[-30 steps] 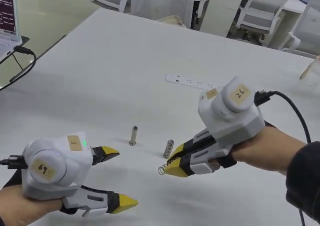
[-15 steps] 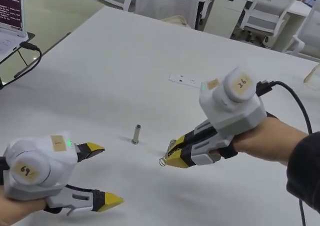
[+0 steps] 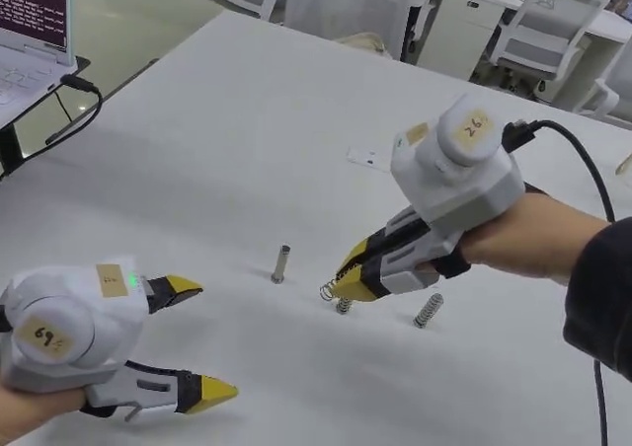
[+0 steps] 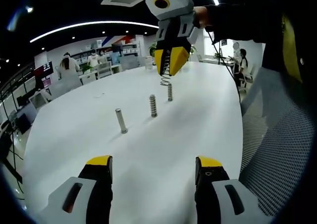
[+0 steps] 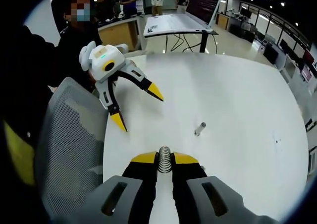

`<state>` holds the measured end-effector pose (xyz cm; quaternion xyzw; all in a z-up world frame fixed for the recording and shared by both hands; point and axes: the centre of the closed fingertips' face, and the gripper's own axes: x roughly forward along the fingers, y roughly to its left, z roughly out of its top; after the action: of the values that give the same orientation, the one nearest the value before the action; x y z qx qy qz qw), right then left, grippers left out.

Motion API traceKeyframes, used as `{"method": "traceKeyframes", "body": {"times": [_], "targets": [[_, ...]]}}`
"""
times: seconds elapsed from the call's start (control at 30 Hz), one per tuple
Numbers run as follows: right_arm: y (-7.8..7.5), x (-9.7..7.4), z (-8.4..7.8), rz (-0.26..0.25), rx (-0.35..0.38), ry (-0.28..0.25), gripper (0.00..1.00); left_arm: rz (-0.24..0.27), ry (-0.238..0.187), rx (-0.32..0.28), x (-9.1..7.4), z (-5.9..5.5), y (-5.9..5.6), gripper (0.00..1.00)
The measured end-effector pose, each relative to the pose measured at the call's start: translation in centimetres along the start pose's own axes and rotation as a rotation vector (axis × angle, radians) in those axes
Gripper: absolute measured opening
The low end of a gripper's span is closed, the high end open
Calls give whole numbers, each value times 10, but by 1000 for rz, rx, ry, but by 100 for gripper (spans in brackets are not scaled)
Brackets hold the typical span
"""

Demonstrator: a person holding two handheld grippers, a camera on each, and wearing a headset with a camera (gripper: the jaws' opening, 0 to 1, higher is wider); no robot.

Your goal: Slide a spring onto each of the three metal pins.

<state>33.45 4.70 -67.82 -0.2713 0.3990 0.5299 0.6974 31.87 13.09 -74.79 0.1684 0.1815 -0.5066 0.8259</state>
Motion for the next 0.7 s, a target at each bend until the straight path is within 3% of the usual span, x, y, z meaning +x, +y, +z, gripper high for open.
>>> {"method": "traceKeyframes", "body": {"times": [0.1, 0.7], "targets": [[-5, 3, -1, -9, -35, 41, 8, 4, 0, 0, -1, -1, 1, 63], [-30, 28, 8, 2, -139, 159, 8, 10, -5, -4, 0, -2, 1, 61]]}}
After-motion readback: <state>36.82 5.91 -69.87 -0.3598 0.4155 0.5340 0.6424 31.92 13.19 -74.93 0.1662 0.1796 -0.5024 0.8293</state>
